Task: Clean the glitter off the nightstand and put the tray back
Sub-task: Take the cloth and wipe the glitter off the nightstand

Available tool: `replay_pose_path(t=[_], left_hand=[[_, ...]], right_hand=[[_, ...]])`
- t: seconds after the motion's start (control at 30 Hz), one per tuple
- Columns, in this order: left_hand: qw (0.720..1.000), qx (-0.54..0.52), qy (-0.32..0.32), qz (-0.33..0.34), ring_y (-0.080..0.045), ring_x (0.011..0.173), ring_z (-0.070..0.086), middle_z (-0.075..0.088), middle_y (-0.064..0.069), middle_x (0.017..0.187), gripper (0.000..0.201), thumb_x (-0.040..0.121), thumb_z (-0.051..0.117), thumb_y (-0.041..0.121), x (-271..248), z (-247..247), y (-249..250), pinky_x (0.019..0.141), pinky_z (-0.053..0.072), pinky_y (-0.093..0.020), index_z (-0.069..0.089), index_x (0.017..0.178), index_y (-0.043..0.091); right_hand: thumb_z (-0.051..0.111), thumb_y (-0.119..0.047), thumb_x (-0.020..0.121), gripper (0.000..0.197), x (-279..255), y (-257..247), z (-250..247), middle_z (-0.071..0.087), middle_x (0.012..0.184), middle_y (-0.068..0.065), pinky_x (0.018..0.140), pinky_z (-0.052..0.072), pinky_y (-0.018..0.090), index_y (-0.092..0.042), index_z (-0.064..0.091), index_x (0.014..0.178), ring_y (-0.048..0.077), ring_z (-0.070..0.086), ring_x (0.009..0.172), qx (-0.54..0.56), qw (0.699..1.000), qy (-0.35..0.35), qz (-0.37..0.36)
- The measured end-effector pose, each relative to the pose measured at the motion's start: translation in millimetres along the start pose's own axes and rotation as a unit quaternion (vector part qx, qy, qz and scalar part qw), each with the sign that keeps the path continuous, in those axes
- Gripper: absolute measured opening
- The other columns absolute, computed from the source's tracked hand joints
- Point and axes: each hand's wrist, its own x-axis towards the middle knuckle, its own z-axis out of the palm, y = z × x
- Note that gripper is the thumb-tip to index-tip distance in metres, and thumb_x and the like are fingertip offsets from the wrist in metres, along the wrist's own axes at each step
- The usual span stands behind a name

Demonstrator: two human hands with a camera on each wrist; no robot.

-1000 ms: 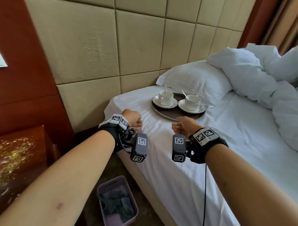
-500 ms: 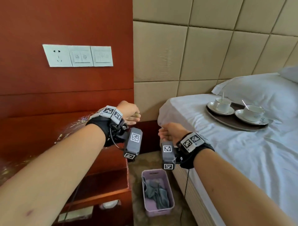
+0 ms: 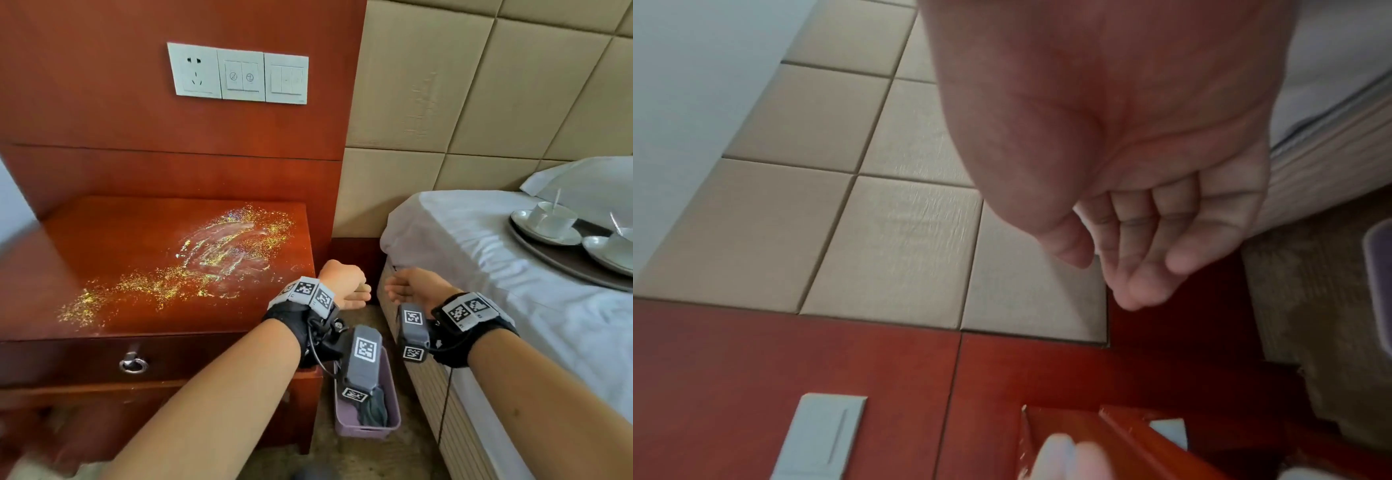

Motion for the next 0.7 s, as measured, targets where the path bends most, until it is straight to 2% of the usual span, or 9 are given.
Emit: replay_pose_path(t=[0.07,0.17,0.33,0.4,0.47,0.53,0.6,0.63,0.7], left_hand=[[1.0,-0.008,-0.004,-0.003,-0.017,0.064,0.06,0.061,-0.009,0.076,0.009,0.095,0.045,0.003,8,10,-12,0.064,0.053,-0.028,0.053,0.098,0.0],[0.999,-0.024,-0.002,-0.023,-0.016,0.061,0.06,0.061,-0.009,0.074,0.012,0.094,0.045,0.003,22,24,-33,0.059,0.052,-0.027,0.053,0.085,0.002],[0.999,-0.008,0.009,-0.045,-0.015,0.059,0.059,0.061,-0.007,0.073,0.015,0.094,0.044,0.005,50,48,-72,0.05,0.049,-0.025,0.057,0.101,0.0],[0.998,0.006,0.002,-0.063,-0.014,0.059,0.057,0.059,-0.005,0.072,0.014,0.096,0.043,0.006,61,55,-89,0.05,0.049,-0.024,0.054,0.104,0.005],[0.996,0.016,-0.009,-0.089,-0.013,0.057,0.054,0.054,-0.003,0.07,0.009,0.097,0.042,0.007,69,61,-102,0.053,0.047,-0.023,0.051,0.095,0.009],[0.994,0.03,0.005,-0.102,-0.013,0.055,0.054,0.055,-0.003,0.068,0.021,0.096,0.043,0.007,84,68,-116,0.048,0.048,-0.022,0.05,0.076,0.008],[0.992,0.033,0.038,-0.114,-0.014,0.051,0.055,0.057,-0.005,0.064,0.028,0.094,0.045,0.007,102,74,-129,0.044,0.047,-0.023,0.052,0.067,0.006],[0.991,0.026,0.055,-0.122,-0.015,0.05,0.054,0.057,-0.006,0.063,0.026,0.094,0.045,0.006,110,75,-135,0.045,0.047,-0.025,0.055,0.07,0.004],[0.988,0.005,0.06,-0.14,-0.016,0.053,0.054,0.056,-0.006,0.065,0.019,0.095,0.044,0.006,125,78,-146,0.051,0.045,-0.025,0.062,0.091,0.002]], right_hand=[[0.042,-0.015,0.1,0.029,4,11,-17,0.059,0.071,0.009,0.048,0.046,0.021,-0.003,0.056,0.077,0.015,0.054,0.052,-0.002,0.999,0.031,0.011],[0.043,-0.013,0.099,0.026,8,33,-43,0.056,0.07,0.009,0.042,0.044,0.02,-0.003,0.053,0.076,0.016,0.051,0.053,0.0,0.998,0.063,0.032],[0.041,-0.013,0.099,0.026,12,81,-55,0.055,0.069,0.009,0.044,0.044,0.02,-0.003,0.052,0.078,0.016,0.049,0.055,-0.008,0.997,0.05,0.065],[0.041,-0.013,0.099,0.026,19,103,-52,0.057,0.07,0.008,0.042,0.044,0.017,-0.004,0.053,0.078,0.015,0.05,0.056,-0.014,0.996,0.034,0.079],[0.042,-0.014,0.099,0.025,27,123,-49,0.058,0.071,0.008,0.044,0.044,0.018,-0.005,0.053,0.078,0.015,0.051,0.057,-0.013,0.994,0.016,0.105],[0.043,-0.015,0.098,0.026,37,137,-48,0.059,0.072,0.009,0.05,0.043,0.02,-0.005,0.054,0.077,0.016,0.051,0.058,0.002,0.992,0.003,0.126],[0.044,-0.014,0.098,0.025,48,146,-49,0.058,0.073,0.01,0.054,0.041,0.021,-0.005,0.053,0.076,0.016,0.051,0.059,0.015,0.991,0.001,0.135],[0.043,-0.014,0.098,0.026,54,150,-50,0.057,0.072,0.01,0.054,0.04,0.021,-0.005,0.053,0.076,0.016,0.05,0.059,0.019,0.99,0.002,0.142],[0.042,-0.014,0.098,0.026,67,157,-50,0.056,0.071,0.009,0.052,0.04,0.02,-0.007,0.053,0.075,0.016,0.05,0.059,0.021,0.987,0.006,0.159]])
